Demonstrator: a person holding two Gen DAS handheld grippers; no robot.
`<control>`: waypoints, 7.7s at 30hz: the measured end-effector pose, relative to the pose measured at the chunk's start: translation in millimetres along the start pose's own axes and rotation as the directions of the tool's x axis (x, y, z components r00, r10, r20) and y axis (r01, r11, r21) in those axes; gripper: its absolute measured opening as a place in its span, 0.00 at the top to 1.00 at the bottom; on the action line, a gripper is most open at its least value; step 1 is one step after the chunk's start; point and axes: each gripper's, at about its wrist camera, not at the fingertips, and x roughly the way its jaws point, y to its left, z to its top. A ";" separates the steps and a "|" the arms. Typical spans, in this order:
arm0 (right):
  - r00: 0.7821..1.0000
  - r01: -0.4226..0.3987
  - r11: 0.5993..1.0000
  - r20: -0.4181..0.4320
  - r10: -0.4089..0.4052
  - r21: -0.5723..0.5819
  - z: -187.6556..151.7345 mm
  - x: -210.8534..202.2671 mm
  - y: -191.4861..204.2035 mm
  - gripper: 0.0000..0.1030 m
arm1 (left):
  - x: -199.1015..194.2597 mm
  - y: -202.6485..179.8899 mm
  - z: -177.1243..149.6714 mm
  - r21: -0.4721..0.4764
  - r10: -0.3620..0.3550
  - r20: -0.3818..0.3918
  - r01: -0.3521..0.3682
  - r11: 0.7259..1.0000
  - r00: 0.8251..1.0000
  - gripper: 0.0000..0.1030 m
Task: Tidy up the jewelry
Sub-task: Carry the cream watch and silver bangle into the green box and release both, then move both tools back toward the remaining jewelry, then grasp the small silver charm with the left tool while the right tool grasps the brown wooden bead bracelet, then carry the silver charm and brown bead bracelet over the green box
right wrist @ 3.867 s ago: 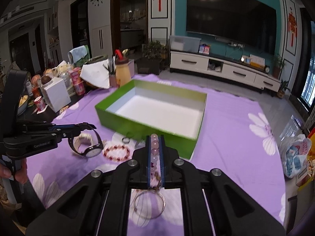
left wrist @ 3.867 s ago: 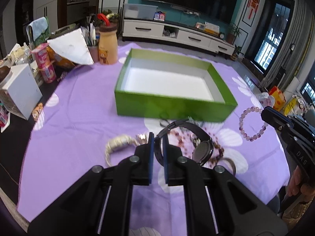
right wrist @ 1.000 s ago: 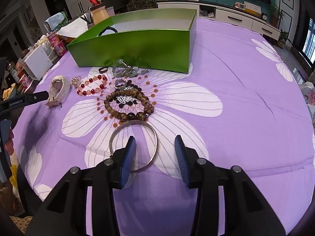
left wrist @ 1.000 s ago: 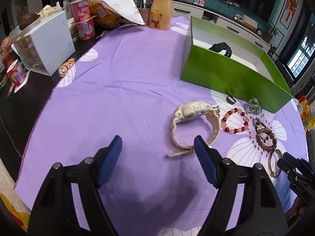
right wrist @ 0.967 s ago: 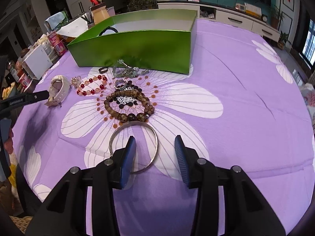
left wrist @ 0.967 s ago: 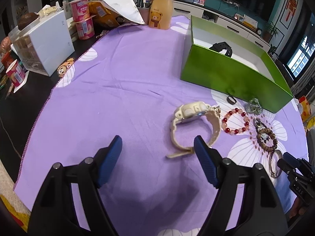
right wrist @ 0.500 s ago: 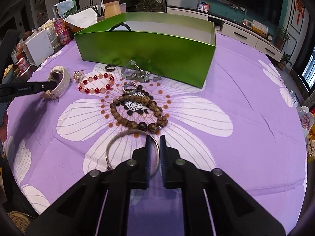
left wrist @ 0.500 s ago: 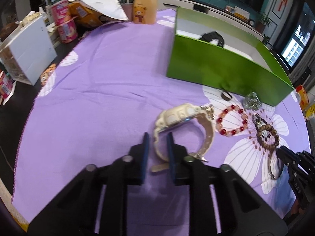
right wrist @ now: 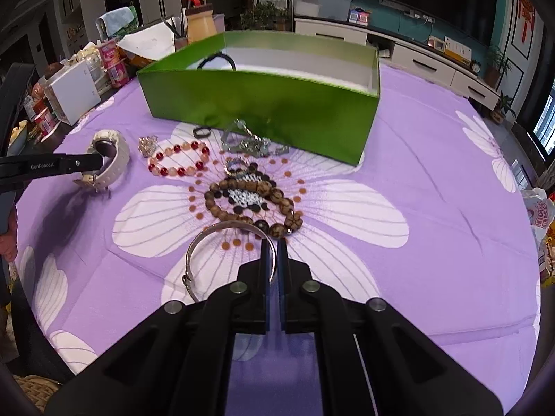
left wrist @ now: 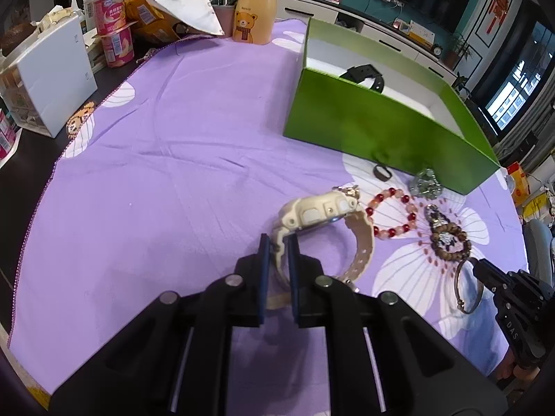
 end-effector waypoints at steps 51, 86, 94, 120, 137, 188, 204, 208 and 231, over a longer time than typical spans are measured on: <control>0.978 -0.052 0.998 0.205 0.043 0.041 146.8 1.8 -49.3 0.97 | 9.9 -102.7 128.9 0.157 -0.122 0.112 0.104 0.982 0.986 0.90; 0.998 0.056 0.995 -0.040 -0.053 0.084 190.8 112.2 -56.5 0.96 | 101.7 -127.3 171.8 0.205 0.044 -0.012 -0.041 0.978 0.999 0.88; 0.998 0.050 0.995 -0.048 -0.046 0.092 192.0 115.6 -55.0 0.96 | 101.8 -129.2 171.5 0.215 0.060 -0.008 -0.057 0.975 0.998 0.87; 0.992 -0.004 0.992 0.125 -0.011 0.126 169.7 23.7 -53.3 0.50 | 39.8 -133.6 156.3 0.237 -0.009 0.089 -0.012 0.972 0.996 0.24; 0.992 -0.030 0.983 0.128 0.007 0.180 80.0 -45.9 -48.2 0.33 | -27.6 -52.1 70.5 0.080 -0.055 0.101 0.047 0.996 0.993 0.02; 0.999 0.002 0.991 -0.042 0.003 0.135 28.9 40.2 -17.8 0.72 | 40.3 -43.0 25.0 0.051 -0.037 0.022 0.036 0.998 0.999 0.67; 0.998 0.045 0.998 0.036 -0.046 0.039 30.6 19.7 -2.8 0.89 | 25.6 -33.6 13.7 0.056 -0.076 0.059 0.073 0.996 0.995 0.88; 0.992 0.071 0.997 0.103 -0.072 0.016 37.5 -4.3 0.8 0.89 | 10.2 -29.3 8.8 0.042 -0.089 0.079 0.086 0.995 0.993 0.88; 0.966 0.100 0.995 0.237 -0.099 0.008 54.5 -71.3 3.1 0.89 | -29.4 -61.4 -7.1 0.120 -0.130 0.120 0.116 0.986 0.984 0.87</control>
